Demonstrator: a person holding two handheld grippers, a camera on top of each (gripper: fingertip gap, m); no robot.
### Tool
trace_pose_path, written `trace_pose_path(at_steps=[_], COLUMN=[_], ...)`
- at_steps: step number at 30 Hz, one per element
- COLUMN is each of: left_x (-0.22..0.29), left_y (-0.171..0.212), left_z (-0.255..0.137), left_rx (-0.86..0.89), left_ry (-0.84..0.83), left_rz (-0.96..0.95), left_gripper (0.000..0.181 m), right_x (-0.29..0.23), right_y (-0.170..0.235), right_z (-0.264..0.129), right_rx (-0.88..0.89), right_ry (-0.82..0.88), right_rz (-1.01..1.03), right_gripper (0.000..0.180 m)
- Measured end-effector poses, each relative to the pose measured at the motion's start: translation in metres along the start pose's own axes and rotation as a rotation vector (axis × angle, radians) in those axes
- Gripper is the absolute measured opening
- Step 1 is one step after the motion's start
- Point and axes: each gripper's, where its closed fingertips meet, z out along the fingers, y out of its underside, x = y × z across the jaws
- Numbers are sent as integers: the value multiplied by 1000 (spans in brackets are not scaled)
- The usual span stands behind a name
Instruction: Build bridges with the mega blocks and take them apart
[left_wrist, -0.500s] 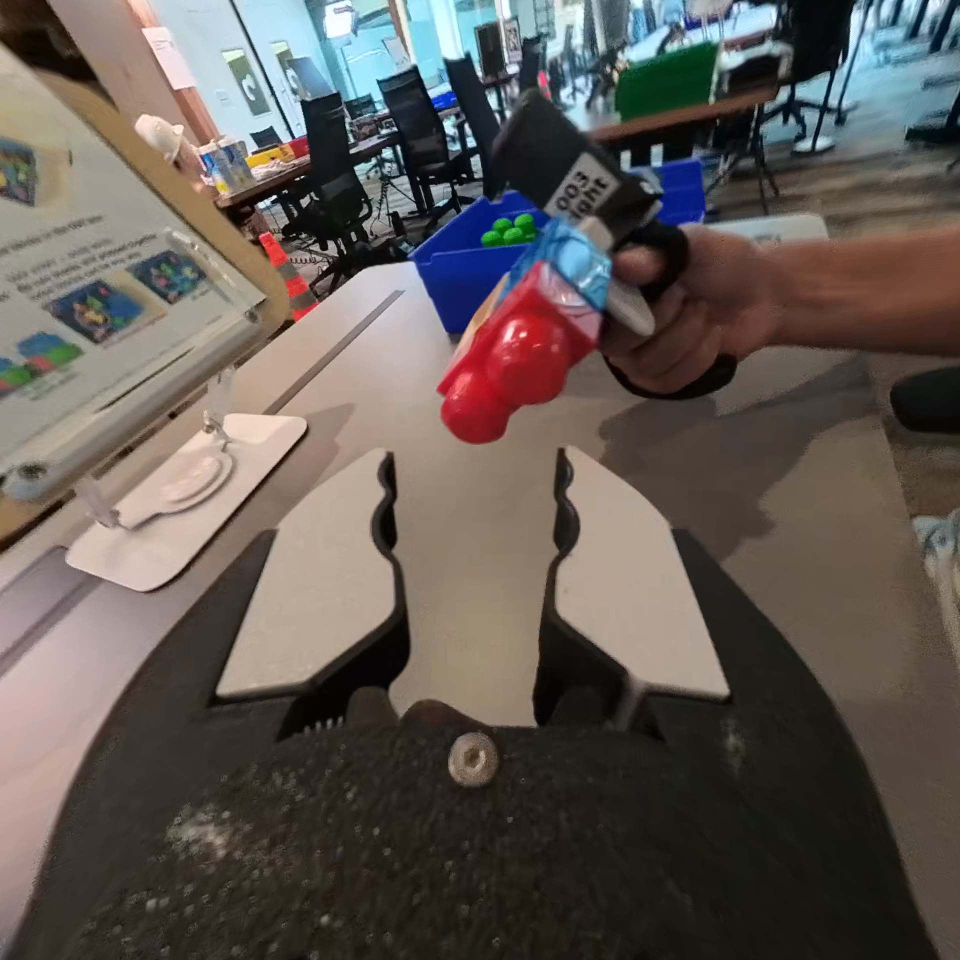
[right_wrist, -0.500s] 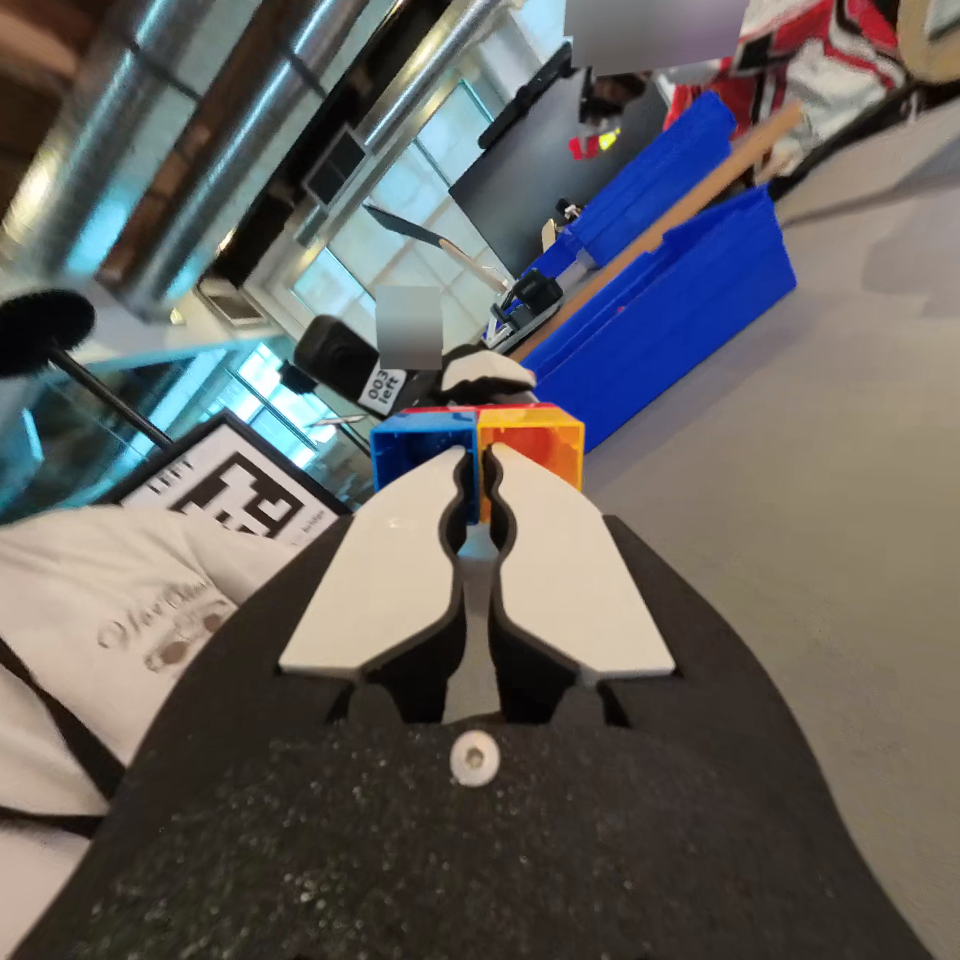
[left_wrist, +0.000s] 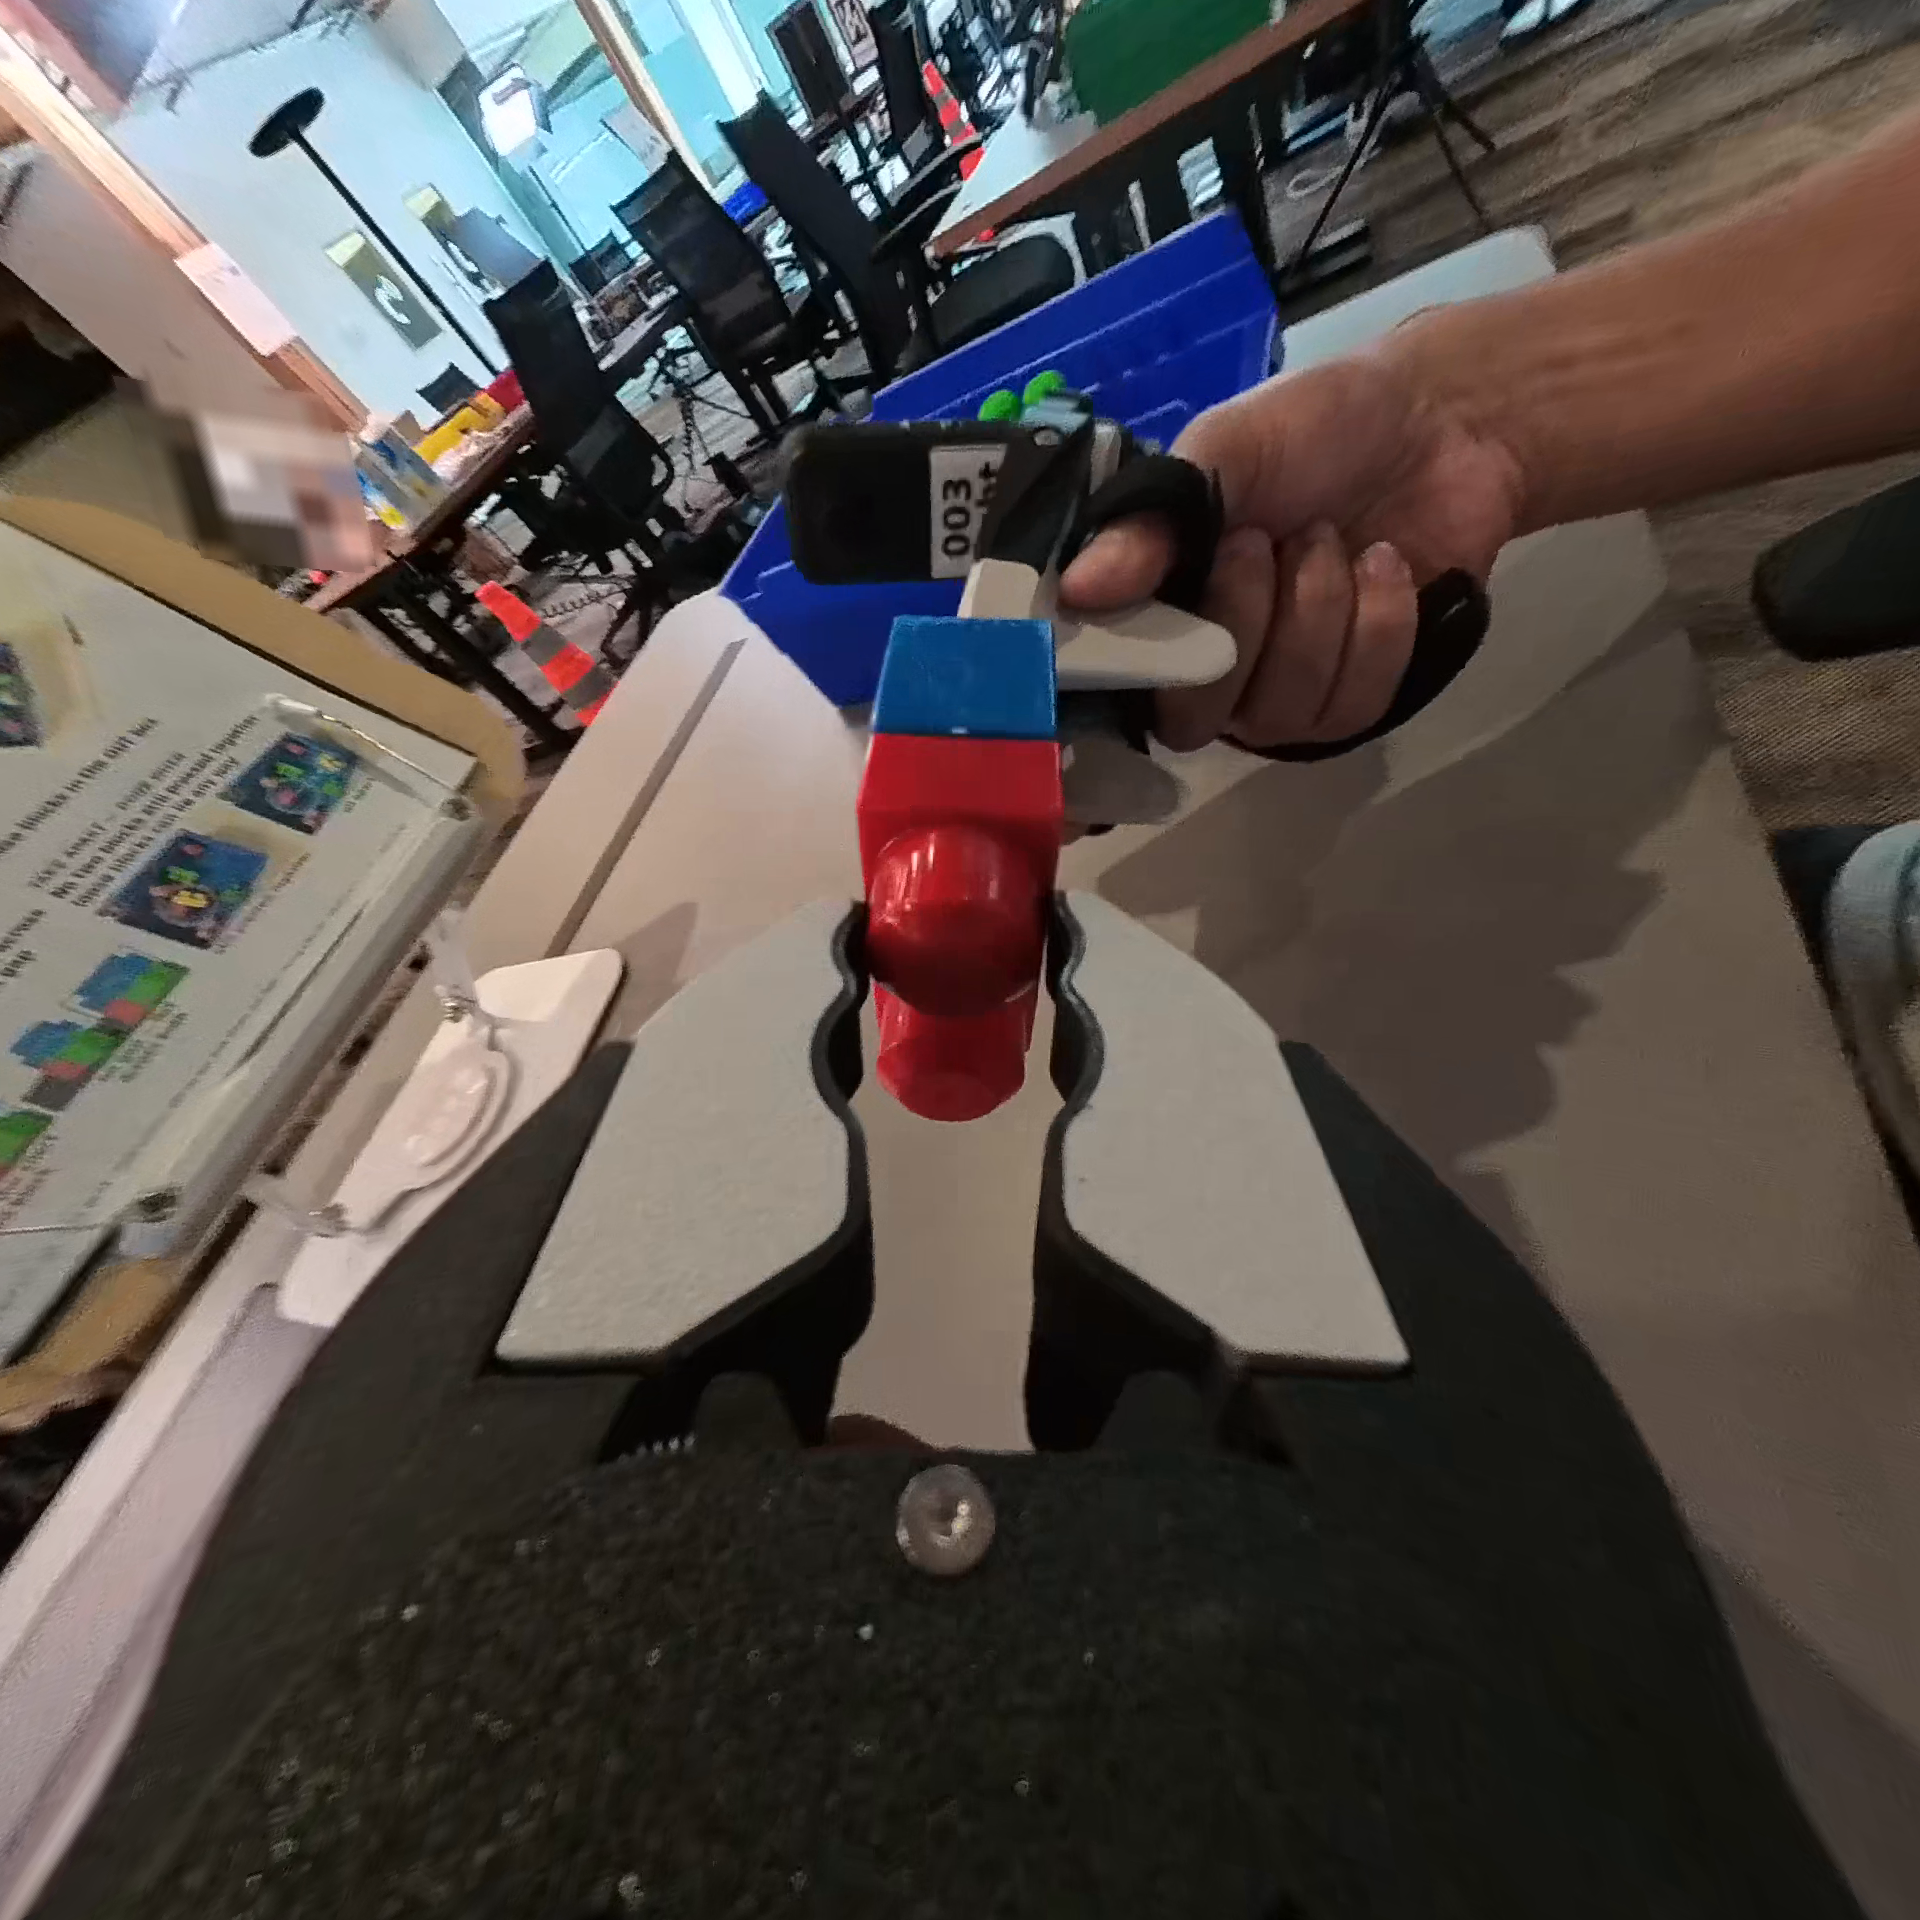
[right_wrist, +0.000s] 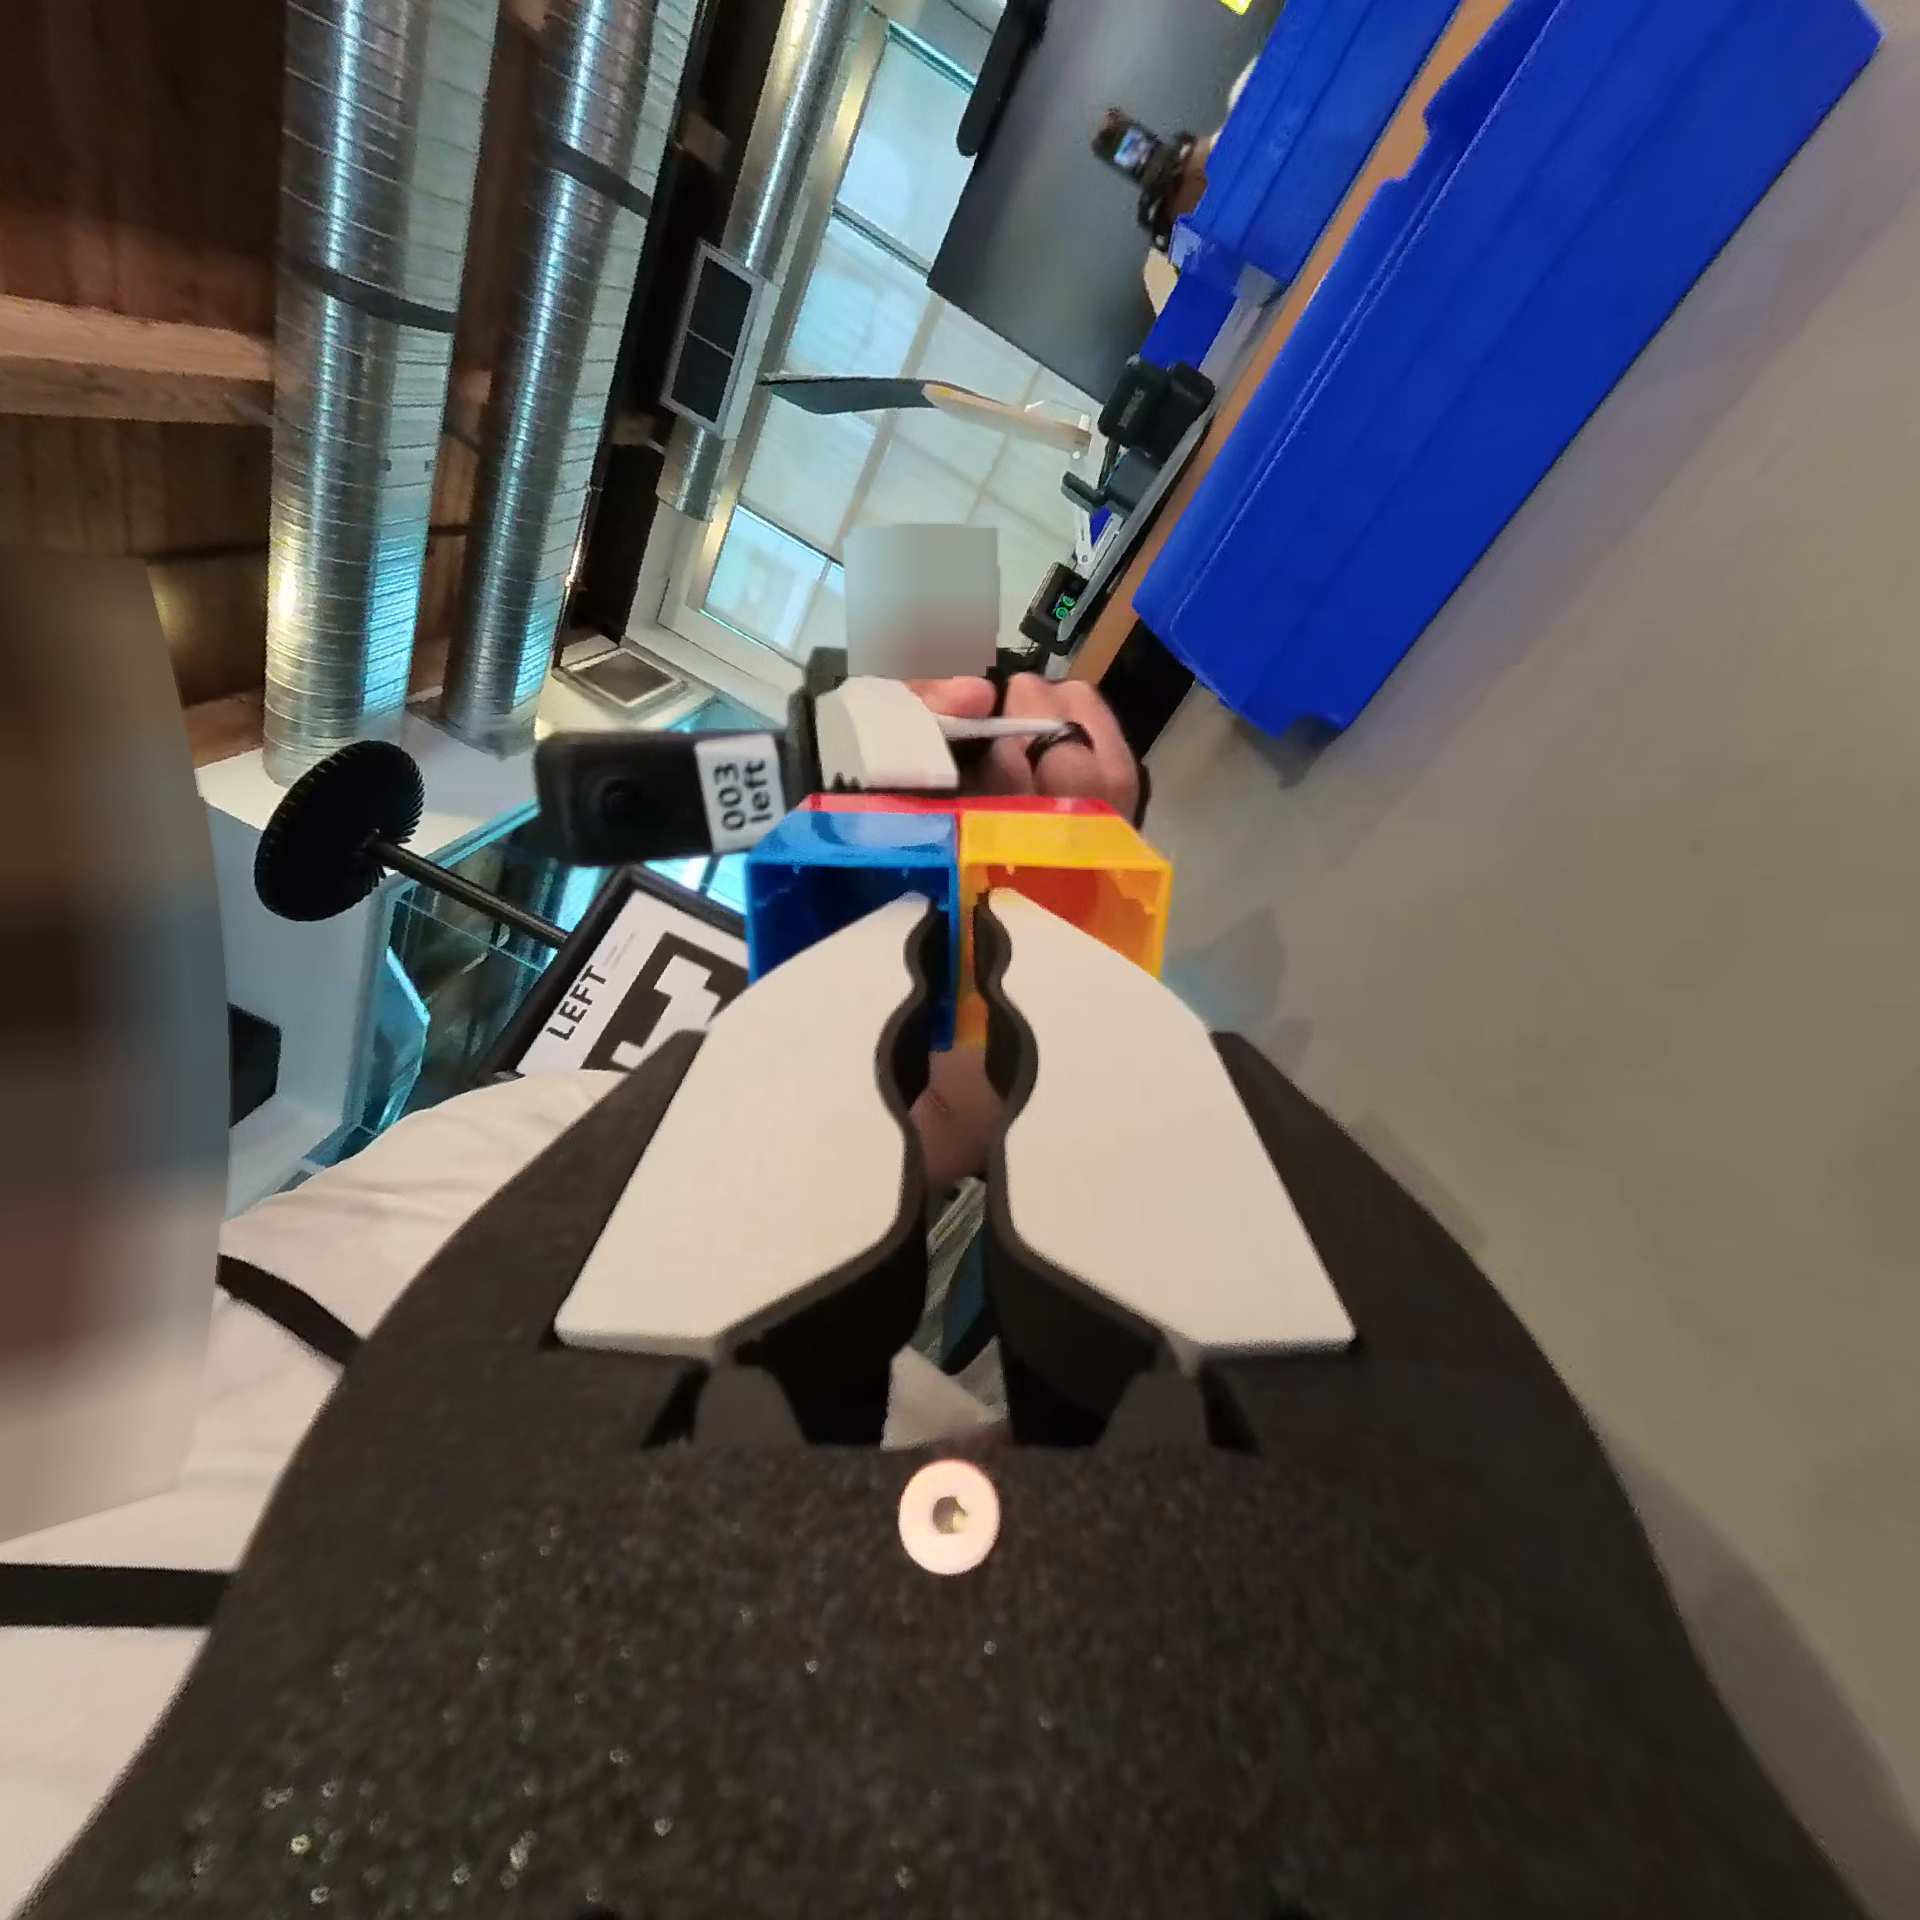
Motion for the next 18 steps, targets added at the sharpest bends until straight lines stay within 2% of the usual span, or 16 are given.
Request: trace_pose_path(at_steps=[4,7,12,14,16,18], left_x=[-1,-1,8,4,3,-2], left_y=[-5,-3,1,1,0,1], left_z=[-4,-1,1,-2,-6,-8], left_rx=[138,180,164,167,175,187], left_ry=[126,202,254,236,233,229], left_rz=[-232,-365,-356,-344,-343,-383], left_gripper=[32,32,32,32,32,32], right_x=[-13,-10,-9,-7,-14,-20], right_y=[2,6,16,12,12,8], right_z=[0,-4,-14,-20,-25,-28], right_rx=[-32,-88,-177,-151,-144,-125], right_ry=[-66,-25,-1,15,-60,-134], right_rz=[-22,-91,-134,-119,-25,-1], right_gripper=[12,15,19,33,42,36])
